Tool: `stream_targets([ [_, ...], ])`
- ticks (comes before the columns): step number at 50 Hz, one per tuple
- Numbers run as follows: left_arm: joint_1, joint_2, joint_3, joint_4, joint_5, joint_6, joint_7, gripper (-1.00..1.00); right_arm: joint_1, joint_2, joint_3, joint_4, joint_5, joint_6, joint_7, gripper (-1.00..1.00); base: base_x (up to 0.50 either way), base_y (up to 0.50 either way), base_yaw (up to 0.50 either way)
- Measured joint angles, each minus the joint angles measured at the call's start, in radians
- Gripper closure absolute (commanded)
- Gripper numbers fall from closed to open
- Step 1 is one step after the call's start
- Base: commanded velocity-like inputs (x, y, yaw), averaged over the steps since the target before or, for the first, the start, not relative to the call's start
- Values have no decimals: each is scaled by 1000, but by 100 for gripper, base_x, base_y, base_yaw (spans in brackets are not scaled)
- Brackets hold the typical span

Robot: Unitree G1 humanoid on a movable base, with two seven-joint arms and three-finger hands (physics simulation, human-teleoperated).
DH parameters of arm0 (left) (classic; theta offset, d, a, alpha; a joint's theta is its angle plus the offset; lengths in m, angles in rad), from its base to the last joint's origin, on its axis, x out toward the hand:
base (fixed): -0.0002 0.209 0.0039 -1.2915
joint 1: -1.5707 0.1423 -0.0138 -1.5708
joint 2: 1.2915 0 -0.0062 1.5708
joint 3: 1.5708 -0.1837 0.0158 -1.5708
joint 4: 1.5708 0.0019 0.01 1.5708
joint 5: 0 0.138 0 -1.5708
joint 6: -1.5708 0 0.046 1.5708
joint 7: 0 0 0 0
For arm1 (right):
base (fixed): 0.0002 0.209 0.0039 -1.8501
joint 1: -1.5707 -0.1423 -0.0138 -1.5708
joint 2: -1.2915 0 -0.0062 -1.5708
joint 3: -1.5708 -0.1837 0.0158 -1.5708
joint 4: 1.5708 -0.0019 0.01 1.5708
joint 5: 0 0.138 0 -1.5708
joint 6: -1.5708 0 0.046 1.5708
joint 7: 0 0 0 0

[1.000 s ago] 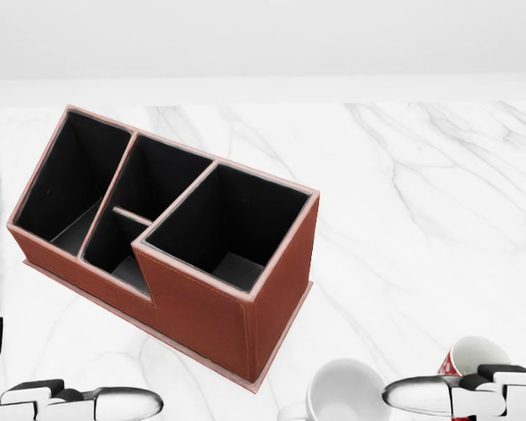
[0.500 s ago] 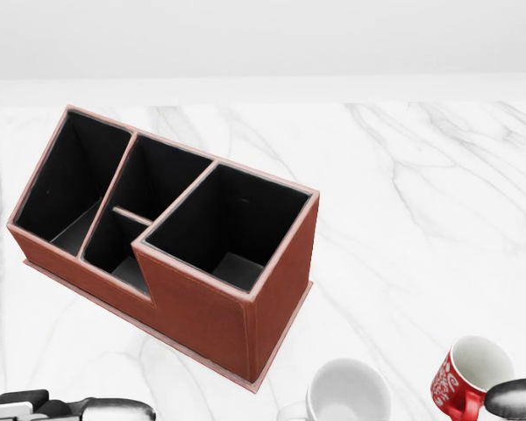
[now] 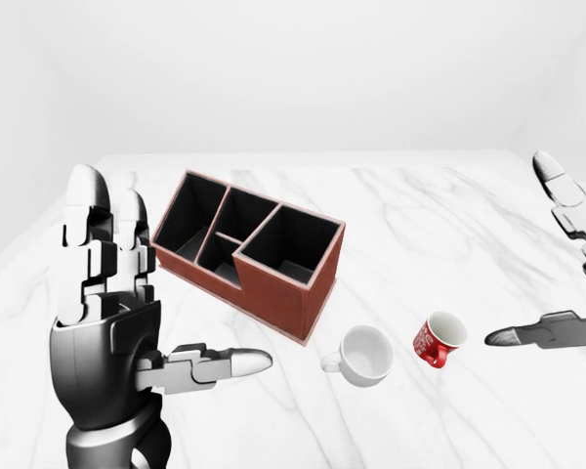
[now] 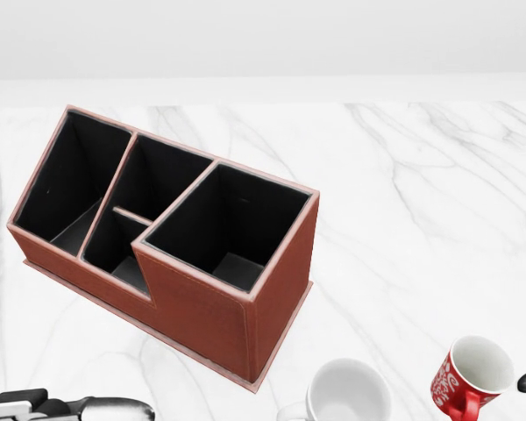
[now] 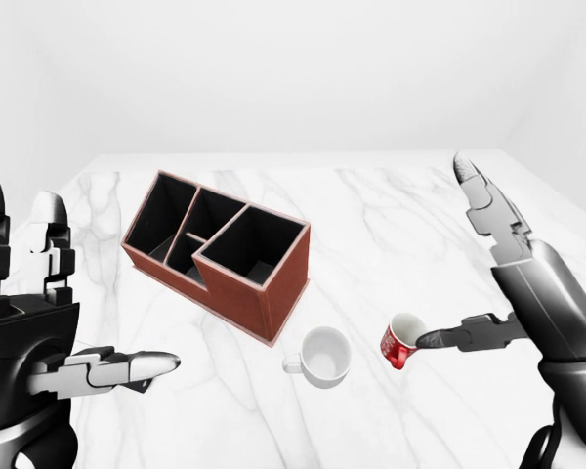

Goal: Pick up the red mug and place it to the right of the caddy.

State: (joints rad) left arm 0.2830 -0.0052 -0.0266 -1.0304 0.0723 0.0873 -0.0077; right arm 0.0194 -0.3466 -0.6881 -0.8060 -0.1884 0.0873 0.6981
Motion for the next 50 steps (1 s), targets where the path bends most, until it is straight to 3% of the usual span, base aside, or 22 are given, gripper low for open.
stream_targets([
  [27,2,0,-3,-1,2,0,3,-100,68,2,-59,230,-131,0,0,-100,0,0,0],
  [47,3,0,-1,-7,1,0,0,-100,80,-13,-16,453,-208,0,-17,-100,0,0,0],
  [50,2,0,-1,-4,1,0,-1,-100,80,-17,-3,491,-224,-15,-36,-100,0,0,0],
])
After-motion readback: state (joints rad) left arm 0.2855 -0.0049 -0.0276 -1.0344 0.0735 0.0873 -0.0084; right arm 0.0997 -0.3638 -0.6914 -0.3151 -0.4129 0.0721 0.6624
